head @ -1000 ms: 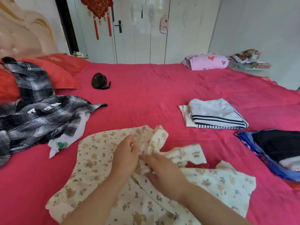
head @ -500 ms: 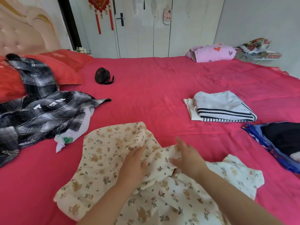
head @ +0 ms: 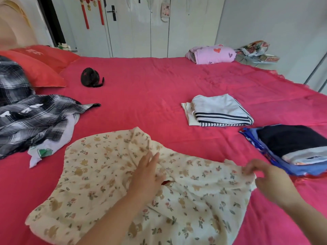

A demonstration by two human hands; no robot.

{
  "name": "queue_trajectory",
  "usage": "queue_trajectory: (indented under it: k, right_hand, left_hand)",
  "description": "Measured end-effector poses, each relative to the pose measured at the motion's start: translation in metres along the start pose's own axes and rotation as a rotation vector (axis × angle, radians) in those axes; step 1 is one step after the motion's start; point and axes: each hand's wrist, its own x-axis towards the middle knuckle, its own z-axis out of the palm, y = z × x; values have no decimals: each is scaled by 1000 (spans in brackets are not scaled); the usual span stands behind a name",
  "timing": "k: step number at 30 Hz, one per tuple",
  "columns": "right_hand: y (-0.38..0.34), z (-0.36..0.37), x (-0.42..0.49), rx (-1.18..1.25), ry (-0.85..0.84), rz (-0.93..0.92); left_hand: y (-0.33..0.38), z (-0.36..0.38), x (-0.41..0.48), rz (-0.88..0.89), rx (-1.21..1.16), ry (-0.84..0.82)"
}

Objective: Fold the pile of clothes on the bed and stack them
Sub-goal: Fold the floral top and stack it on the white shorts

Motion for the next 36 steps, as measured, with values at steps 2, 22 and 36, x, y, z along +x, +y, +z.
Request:
queue_trajectory:
  k: [2,22,36]
  right_hand:
    - [17,8,-5,5,-7,57]
    - [36,-24,53,80,-36,412]
    - [3,62,36,-364,-272,19]
  left_hand:
    - [5,15,-3,35,125,-114]
    - [16,-6,-16,149,140,58]
    - [34,-14,31,146,106,-38]
